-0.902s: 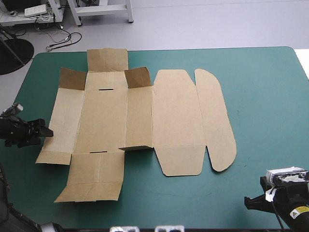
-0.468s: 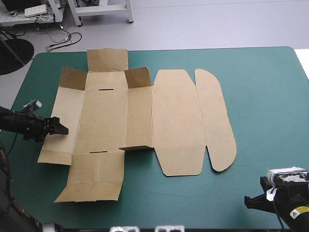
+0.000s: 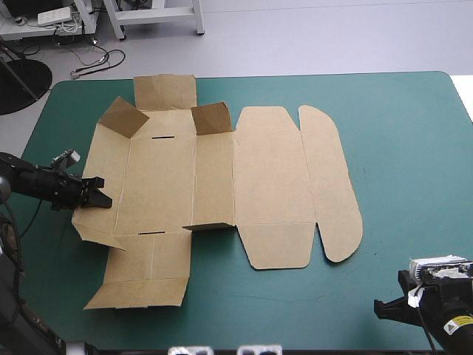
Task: Fold the box
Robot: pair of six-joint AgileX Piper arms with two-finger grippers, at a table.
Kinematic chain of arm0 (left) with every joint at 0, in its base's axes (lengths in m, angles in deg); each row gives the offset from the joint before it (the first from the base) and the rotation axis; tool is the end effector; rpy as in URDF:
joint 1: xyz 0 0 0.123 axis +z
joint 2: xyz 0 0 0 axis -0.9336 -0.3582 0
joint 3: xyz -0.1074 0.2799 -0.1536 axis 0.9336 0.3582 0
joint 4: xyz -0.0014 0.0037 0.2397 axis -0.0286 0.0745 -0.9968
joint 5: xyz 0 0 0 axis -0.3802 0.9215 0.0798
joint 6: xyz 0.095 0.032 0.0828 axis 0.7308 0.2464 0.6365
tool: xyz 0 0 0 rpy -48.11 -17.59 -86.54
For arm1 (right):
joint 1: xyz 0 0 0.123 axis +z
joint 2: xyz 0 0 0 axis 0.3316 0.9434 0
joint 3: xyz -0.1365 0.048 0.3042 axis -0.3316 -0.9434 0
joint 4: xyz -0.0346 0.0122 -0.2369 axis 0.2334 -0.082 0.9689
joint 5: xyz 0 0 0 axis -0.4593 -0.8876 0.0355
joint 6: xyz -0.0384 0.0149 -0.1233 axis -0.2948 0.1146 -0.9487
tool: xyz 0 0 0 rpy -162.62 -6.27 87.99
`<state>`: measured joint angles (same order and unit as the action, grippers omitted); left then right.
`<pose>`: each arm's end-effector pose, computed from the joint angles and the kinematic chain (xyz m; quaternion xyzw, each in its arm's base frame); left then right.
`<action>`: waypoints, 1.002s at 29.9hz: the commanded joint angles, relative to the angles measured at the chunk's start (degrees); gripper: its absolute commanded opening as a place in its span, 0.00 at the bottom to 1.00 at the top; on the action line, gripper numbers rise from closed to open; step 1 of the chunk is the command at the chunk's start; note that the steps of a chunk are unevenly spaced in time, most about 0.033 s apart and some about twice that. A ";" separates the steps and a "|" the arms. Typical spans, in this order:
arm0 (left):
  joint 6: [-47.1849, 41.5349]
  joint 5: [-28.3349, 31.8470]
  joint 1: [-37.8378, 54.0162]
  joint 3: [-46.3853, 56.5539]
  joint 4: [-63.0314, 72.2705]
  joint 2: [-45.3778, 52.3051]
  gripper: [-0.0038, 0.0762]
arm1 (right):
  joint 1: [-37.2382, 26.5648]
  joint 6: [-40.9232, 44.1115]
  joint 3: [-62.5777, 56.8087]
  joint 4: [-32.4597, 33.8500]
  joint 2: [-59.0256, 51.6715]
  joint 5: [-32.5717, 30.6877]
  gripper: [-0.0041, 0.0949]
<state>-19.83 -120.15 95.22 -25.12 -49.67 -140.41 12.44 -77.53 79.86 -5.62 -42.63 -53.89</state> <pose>0.3418 0.0829 0.2289 -0.0177 0.9500 -0.2947 0.1017 0.0089 0.0256 0.2648 -0.0423 0.8983 0.0408 0.4353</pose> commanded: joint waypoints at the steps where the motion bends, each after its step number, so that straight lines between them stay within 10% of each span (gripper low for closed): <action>1: 0.35 -4.64 -2.25 -4.34 0.84 2.09 0.04 | 0.19 -0.13 1.68 -0.78 0.81 2.98 0.03; 30: 1.18 6.99 -53.80 -29.90 -51.66 10.98 0.04 | 0.19 -0.13 1.68 -0.79 0.81 1.40 0.03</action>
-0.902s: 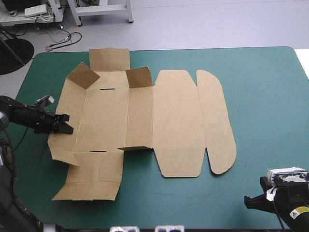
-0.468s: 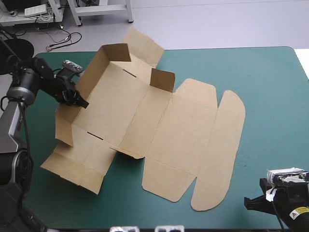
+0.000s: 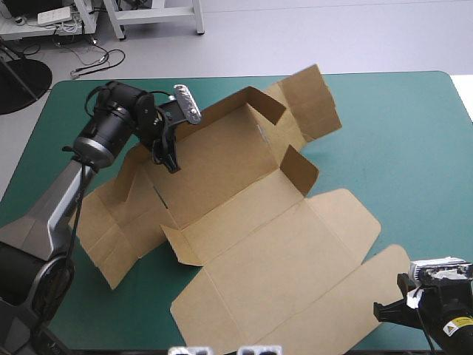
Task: Fold the box
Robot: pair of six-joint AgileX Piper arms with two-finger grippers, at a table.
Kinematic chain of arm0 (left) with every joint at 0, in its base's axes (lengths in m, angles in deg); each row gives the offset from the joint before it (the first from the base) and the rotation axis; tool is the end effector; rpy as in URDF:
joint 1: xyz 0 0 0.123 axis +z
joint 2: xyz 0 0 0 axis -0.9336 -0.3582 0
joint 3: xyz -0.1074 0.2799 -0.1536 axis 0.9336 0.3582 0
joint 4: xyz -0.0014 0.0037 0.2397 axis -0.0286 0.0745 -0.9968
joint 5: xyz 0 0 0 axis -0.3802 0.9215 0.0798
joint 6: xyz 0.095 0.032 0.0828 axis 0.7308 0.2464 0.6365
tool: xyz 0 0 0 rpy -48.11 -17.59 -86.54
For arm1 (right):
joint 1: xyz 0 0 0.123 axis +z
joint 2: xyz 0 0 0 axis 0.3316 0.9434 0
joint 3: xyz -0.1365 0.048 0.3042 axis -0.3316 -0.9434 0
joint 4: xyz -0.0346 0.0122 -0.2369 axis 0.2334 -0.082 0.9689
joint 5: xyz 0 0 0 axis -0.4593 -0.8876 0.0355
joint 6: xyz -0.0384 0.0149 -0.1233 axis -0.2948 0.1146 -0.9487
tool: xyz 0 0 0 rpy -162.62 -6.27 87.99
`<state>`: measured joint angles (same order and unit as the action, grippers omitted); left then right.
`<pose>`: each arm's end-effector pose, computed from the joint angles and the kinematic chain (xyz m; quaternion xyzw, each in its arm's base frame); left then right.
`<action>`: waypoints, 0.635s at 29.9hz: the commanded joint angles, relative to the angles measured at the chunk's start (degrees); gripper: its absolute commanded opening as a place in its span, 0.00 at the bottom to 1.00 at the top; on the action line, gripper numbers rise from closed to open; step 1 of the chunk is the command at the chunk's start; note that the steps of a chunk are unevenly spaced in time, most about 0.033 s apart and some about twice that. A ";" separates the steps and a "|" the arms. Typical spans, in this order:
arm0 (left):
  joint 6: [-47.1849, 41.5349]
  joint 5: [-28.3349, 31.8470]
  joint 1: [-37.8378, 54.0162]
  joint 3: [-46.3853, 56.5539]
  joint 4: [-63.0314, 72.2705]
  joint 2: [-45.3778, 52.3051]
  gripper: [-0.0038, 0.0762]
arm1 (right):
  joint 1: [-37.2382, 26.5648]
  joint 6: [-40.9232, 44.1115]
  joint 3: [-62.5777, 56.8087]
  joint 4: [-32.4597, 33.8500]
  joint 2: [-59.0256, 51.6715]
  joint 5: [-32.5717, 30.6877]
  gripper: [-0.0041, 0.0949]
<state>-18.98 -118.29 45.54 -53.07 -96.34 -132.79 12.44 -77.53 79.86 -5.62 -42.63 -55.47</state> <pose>0.3612 -0.1390 0.3801 0.5318 0.8093 0.1049 0.2261 0.0066 0.0263 0.2621 -0.0443 0.9039 0.0433 0.4232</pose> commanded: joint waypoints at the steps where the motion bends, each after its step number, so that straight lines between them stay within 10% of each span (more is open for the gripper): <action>1: 0.32 5.97 -6.00 -1.94 -6.48 3.36 0.04 | 0.19 -0.13 1.68 -0.79 0.81 2.98 0.03; 19: -27.44 20.72 -33.50 7.18 -44.85 6.92 0.04 | 0.19 3.26 5.95 1.38 0.91 5.80 0.03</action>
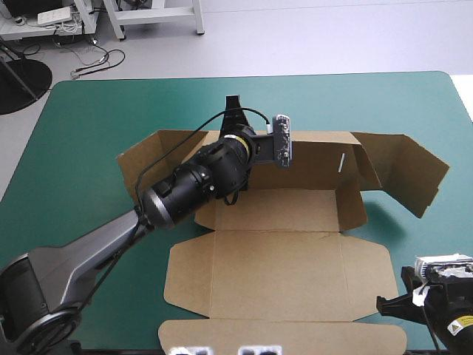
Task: Fold the box
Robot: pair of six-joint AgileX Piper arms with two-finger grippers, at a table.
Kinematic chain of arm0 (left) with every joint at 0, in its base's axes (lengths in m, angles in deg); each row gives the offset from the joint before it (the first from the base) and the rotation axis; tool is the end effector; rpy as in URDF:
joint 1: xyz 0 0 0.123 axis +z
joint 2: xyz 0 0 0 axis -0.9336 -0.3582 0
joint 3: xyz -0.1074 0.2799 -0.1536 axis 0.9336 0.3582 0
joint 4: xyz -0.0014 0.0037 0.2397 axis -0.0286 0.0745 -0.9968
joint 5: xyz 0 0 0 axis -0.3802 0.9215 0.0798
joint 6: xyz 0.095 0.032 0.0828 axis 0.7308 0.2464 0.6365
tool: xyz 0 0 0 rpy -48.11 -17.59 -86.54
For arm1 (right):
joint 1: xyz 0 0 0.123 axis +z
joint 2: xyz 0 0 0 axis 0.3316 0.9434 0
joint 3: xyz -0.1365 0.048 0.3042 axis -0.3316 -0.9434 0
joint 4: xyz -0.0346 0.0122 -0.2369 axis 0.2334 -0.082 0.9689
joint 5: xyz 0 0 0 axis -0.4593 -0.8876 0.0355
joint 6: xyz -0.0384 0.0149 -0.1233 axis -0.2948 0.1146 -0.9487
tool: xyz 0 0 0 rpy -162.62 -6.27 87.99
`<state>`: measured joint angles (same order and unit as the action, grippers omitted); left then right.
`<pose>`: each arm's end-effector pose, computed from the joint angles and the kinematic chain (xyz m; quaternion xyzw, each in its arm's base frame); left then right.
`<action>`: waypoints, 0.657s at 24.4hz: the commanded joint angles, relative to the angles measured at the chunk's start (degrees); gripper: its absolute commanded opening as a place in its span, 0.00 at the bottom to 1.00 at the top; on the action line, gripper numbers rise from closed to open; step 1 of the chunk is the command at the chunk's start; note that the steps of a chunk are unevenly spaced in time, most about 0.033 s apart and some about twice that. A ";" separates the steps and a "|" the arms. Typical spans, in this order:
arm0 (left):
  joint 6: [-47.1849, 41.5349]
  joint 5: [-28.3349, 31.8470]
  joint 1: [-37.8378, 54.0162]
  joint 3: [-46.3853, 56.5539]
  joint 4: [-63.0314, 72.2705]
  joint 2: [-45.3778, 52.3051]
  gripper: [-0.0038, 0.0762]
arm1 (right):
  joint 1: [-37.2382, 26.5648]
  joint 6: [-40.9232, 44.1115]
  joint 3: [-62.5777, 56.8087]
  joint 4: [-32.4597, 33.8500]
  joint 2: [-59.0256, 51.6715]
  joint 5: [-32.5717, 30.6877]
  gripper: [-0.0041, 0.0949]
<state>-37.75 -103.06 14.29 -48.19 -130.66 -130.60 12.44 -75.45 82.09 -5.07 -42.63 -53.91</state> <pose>0.2867 -0.2852 0.4137 0.6334 0.6142 0.2428 0.4031 0.0080 0.0247 0.2769 -0.0285 0.8911 0.0414 0.4511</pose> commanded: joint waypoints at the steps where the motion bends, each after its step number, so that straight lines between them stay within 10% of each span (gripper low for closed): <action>1: -12.24 5.87 -2.92 4.54 -12.95 5.16 0.04 | 0.19 1.72 4.55 1.42 0.91 4.55 0.03; 8: -38.41 6.62 -6.72 20.65 -34.65 8.43 0.04 | 0.19 4.49 13.18 2.13 5.26 8.83 0.03; 16: -48.31 5.60 -7.34 28.90 -43.78 8.12 0.04 | 0.19 5.59 29.41 1.49 24.86 15.51 0.03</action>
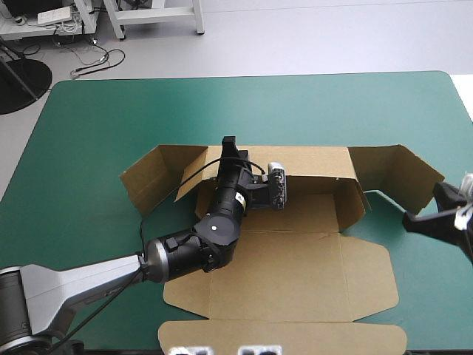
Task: Fold the box
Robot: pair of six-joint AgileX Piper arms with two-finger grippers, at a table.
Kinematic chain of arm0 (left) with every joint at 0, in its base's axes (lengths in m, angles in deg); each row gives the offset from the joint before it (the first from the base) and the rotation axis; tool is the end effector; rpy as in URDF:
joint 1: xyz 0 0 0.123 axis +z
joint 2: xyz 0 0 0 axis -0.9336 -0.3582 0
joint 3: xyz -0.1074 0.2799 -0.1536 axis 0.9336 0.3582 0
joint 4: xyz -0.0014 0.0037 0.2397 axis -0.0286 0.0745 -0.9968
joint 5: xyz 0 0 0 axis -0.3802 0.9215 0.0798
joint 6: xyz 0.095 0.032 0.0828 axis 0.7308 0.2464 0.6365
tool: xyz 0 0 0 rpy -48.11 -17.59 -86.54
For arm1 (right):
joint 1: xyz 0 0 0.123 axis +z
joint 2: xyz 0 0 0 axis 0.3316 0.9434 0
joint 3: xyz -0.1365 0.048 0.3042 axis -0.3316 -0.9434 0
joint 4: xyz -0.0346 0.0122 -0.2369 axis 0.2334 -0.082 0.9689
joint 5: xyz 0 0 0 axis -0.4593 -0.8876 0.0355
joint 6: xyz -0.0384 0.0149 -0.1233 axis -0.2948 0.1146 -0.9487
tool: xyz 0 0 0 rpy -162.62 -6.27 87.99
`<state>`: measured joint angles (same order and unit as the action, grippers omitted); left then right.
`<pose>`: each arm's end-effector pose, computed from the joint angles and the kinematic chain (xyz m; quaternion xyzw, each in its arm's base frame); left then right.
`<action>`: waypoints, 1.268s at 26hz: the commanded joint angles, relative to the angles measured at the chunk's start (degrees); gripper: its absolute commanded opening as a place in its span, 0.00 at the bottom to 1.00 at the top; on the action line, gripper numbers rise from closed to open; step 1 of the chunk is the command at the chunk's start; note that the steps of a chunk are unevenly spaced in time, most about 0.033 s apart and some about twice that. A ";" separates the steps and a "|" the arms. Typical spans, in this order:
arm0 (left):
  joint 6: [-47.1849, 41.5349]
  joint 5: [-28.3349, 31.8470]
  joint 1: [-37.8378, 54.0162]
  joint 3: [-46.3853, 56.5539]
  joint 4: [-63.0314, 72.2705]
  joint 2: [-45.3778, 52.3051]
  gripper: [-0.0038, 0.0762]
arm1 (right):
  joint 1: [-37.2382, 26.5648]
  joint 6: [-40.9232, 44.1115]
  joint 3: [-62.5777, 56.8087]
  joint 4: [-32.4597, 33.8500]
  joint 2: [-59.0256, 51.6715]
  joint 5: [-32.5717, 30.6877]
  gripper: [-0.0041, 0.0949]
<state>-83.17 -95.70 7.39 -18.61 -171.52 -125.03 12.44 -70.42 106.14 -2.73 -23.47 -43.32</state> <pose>0.2512 -0.2720 0.3493 0.5857 0.5690 0.3112 0.4862 0.0733 0.0095 0.4196 0.0134 0.8261 0.0262 0.5627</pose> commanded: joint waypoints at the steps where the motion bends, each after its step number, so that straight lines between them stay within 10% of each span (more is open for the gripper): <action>1: -2.92 -1.90 -0.43 -0.68 -3.06 2.55 0.04 | 0.19 0.69 8.17 -1.81 9.44 4.92 0.03; 15: -5.96 -2.70 -0.43 -0.68 -3.60 2.55 0.04 | -0.29 -5.14 44.04 -14.89 55.20 -17.73 0.03; 33: -10.14 -6.17 -0.43 -0.68 -6.22 2.55 0.04 | -0.29 -9.49 34.86 -15.59 57.49 -24.23 0.03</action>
<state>-91.60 -99.45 7.29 -17.81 -174.30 -125.01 12.45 -77.00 142.71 -15.43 37.67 -66.90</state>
